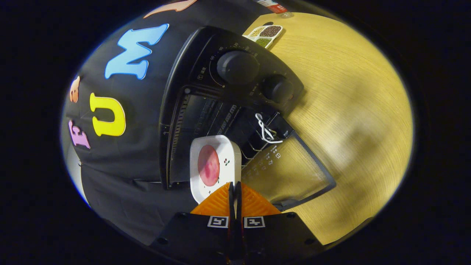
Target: Open the toaster oven, put the food inside, and close the toaster oven door.
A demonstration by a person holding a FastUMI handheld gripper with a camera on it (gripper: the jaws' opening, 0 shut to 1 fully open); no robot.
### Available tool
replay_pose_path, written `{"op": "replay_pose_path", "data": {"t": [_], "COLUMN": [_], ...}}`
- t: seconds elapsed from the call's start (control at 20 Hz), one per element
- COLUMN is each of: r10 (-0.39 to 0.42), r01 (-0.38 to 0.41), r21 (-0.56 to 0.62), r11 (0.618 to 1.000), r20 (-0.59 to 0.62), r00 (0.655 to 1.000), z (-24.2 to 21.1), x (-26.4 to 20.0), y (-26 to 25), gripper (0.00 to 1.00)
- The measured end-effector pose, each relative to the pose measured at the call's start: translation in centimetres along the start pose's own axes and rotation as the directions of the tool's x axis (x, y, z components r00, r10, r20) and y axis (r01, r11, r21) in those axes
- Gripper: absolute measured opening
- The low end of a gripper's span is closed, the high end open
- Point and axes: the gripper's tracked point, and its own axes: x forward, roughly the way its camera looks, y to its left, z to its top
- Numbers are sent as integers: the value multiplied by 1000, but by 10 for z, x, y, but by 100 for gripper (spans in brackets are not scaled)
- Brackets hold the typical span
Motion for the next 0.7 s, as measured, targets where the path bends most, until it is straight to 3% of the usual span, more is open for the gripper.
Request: {"op": "replay_pose_path", "data": {"t": [0.3, 0.55, 0.7], "r10": [21, -31, -27], "r01": [-27, 18, 6], "r21": [52, 95, 111], "r11": [998, 995, 994], "r20": [115, 143, 196], "r00": [993, 989, 980], "z": [25, 35, 45], "x": [22, 40, 48], "y": [12, 5, 10], "gripper": [2, 2, 2]}}
